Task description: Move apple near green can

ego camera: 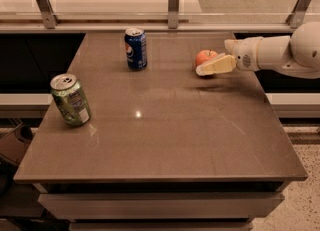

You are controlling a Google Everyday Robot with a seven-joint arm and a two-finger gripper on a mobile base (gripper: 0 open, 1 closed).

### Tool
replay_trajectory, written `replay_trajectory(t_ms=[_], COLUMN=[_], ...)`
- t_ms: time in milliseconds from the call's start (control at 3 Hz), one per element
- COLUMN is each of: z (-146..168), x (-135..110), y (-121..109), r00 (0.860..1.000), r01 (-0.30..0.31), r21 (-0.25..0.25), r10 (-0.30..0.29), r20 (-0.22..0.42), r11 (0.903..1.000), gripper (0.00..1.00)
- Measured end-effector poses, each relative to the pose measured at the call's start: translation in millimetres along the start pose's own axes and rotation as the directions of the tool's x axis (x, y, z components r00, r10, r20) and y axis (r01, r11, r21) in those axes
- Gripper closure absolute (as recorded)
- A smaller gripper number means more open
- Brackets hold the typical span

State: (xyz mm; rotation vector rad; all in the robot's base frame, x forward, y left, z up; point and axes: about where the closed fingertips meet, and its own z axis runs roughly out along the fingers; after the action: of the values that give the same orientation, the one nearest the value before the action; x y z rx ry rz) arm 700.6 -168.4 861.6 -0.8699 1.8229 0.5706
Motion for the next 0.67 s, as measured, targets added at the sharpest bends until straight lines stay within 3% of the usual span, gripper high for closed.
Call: replay_trajectory(t_ms=[333, 667], z=[15.6, 25.3], x=[5.5, 13.3], y=[1.2, 5.4], r00=[1.0, 0.999], r01=[-0.017, -0.03], r21=[-0.03, -0.046], r10=[0.017, 0.031], r20=[0.008, 0.012], r11=[0.9994, 0.9985], gripper=[0.0, 0.18])
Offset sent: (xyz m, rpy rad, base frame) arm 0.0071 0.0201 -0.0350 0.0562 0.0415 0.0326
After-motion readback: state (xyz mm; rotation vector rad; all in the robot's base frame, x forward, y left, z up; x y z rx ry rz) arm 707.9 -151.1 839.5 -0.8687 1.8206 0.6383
